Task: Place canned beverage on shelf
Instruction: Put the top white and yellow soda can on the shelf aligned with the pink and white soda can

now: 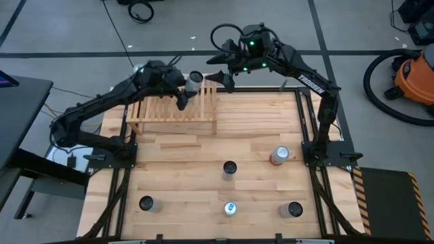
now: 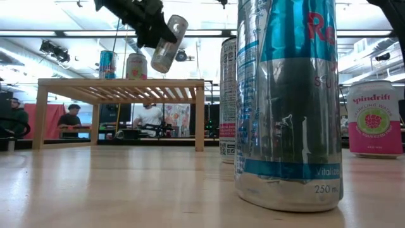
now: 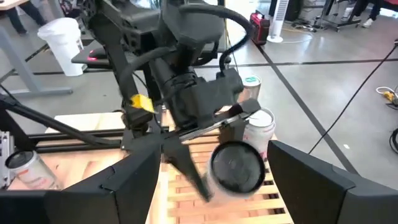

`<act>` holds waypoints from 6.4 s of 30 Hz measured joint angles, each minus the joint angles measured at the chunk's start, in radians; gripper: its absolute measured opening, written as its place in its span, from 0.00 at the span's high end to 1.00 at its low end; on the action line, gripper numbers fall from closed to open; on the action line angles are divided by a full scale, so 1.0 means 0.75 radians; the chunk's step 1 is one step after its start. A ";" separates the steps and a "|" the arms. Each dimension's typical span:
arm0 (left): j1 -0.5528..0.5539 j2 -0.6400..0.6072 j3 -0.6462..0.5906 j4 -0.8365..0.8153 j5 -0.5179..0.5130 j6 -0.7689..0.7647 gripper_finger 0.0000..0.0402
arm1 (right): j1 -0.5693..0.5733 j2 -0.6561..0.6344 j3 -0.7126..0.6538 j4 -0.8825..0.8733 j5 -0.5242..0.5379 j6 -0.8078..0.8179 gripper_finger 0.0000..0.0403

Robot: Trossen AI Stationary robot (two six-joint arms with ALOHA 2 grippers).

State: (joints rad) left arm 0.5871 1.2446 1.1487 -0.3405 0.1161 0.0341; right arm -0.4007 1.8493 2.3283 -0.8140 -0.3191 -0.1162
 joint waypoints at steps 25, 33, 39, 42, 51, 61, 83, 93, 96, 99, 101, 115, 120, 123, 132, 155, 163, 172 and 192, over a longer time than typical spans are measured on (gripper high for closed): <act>-0.051 -0.055 -0.557 0.949 -0.120 -0.039 0.34 | 0.002 -0.014 -0.002 -0.043 0.015 -0.024 0.25; -0.053 -0.055 -0.557 0.931 -0.154 -0.041 0.34 | 0.002 -0.013 -0.002 -0.043 0.015 -0.024 0.25; -0.037 -0.054 -0.557 0.916 -0.233 -0.109 0.34 | 0.002 -0.013 -0.002 -0.043 0.015 -0.024 0.25; -0.036 -0.054 -0.557 0.894 -0.241 -0.158 0.31 | 0.002 -0.012 -0.002 -0.043 0.015 -0.024 0.25; -0.036 -0.057 -0.552 0.881 -0.237 -0.171 0.22 | 0.002 -0.012 -0.003 -0.044 0.015 -0.024 0.25; -0.036 -0.056 -0.552 0.888 -0.236 -0.169 0.21 | 0.002 -0.012 -0.003 -0.044 0.015 -0.023 0.25; -0.056 -0.055 -0.347 0.792 -0.234 -0.084 0.21 | 0.002 -0.011 -0.003 -0.044 0.015 -0.023 0.25; -0.050 -0.056 -0.176 0.629 -0.252 -0.020 0.21 | 0.002 -0.011 -0.003 -0.044 0.015 -0.025 0.25; -0.045 -0.055 -0.105 0.622 -0.267 -0.017 0.21 | 0.002 -0.011 -0.003 -0.053 0.015 -0.059 0.25; -0.045 -0.056 0.003 0.538 -0.270 0.009 0.21 | 0.002 -0.011 -0.003 -0.091 0.008 -0.132 0.25; -0.045 -0.060 0.101 0.442 -0.269 0.047 0.21 | 0.002 -0.011 -0.024 -0.092 -0.014 -0.177 0.25; -0.047 -0.065 0.765 -0.291 -0.264 0.091 0.21 | -0.076 -0.009 -0.441 0.368 -0.045 -0.290 0.25; -0.047 -0.065 0.809 -0.399 -0.264 0.100 0.21 | -0.090 -0.009 -0.604 0.557 -0.093 -0.296 0.25; -0.047 -0.065 0.809 -0.408 -0.264 0.118 0.21 | -0.092 -0.010 -0.683 0.686 -0.090 -0.300 0.25; -0.047 -0.065 0.810 -0.422 -0.264 0.121 0.21 | -0.111 -0.009 -0.831 0.980 -0.081 -0.197 0.25; -0.047 -0.065 0.809 -0.485 -0.265 0.125 0.21 | -0.078 0.103 -0.832 1.125 -0.057 -0.128 0.25; -0.047 -0.065 0.809 -0.484 -0.265 0.125 0.21 | -0.070 0.110 -0.832 1.136 -0.032 -0.083 0.25; -0.046 -0.065 0.809 -0.485 -0.264 0.123 0.21 | -0.053 0.145 -0.831 1.215 -0.024 -0.025 0.25; -0.047 -0.065 0.809 -0.514 -0.264 0.122 0.21 | -0.019 0.174 -0.833 1.293 0.169 -0.011 0.28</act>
State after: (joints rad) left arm 0.5522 1.1961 1.7557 -0.7262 -0.0822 0.1253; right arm -0.4150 1.9800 1.7035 0.1559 -0.1926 -0.1248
